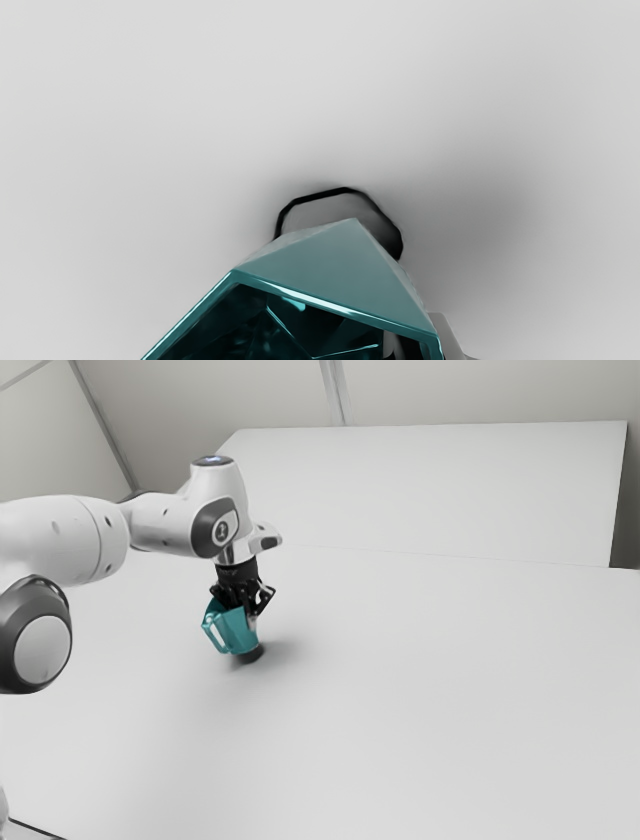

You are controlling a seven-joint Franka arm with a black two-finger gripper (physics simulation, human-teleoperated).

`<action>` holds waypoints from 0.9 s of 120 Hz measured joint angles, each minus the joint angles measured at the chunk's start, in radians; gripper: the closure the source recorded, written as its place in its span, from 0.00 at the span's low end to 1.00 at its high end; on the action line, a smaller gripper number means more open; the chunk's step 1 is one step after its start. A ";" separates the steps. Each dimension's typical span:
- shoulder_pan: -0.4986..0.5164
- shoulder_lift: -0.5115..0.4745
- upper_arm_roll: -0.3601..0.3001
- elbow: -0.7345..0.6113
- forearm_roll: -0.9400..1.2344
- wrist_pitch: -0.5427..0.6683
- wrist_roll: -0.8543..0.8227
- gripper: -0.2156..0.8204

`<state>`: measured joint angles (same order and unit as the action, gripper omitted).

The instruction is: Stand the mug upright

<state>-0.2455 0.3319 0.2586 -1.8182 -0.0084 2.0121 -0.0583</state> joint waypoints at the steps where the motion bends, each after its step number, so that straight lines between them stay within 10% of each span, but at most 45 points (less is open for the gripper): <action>1: 0.000 0.000 0.000 0.000 0.000 0.000 0.000 0.96; 60: 0.000 0.015 0.002 0.000 0.000 -0.044 -0.016 0.95; 108: -0.001 -0.039 -0.002 0.006 -0.056 -0.124 -0.014 0.38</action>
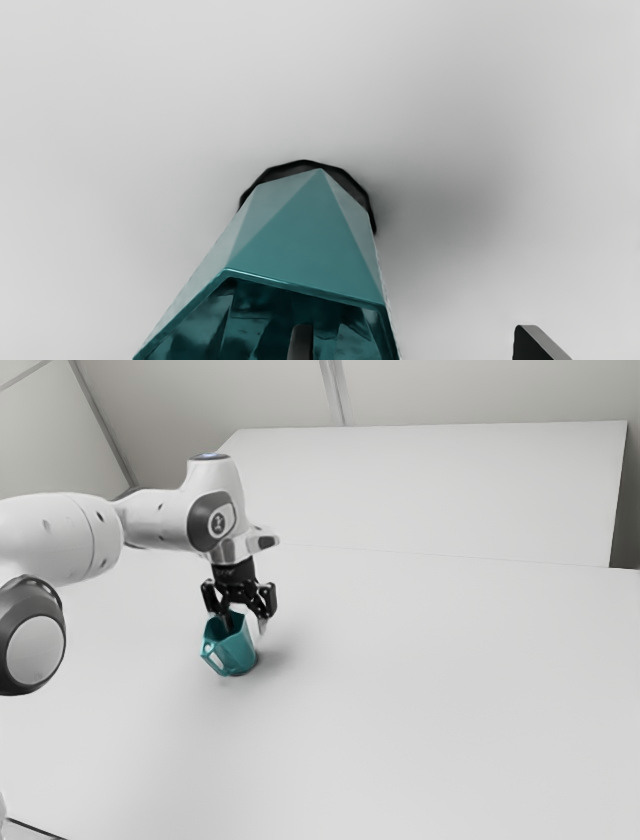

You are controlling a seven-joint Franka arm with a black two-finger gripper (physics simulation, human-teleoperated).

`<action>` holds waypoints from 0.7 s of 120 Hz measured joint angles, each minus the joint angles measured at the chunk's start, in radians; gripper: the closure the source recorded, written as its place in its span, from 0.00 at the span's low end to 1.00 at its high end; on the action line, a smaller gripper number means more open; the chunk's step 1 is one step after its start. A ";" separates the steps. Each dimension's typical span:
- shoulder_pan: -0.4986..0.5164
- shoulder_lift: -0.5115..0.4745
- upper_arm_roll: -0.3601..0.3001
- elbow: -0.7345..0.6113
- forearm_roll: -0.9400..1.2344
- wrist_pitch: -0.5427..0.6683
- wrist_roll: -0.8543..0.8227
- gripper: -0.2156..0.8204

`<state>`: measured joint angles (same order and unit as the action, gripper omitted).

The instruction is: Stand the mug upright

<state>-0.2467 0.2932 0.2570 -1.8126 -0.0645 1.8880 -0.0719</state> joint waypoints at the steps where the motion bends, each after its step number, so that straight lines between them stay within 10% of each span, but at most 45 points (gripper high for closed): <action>1: 0.000 -0.004 -0.001 0.000 -0.002 -0.003 0.000 0.37; 84: -0.019 -0.288 -0.048 0.088 0.081 -0.142 0.149 0.21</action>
<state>-0.2658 0.0052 0.2092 -1.7249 0.0164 1.7464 0.0774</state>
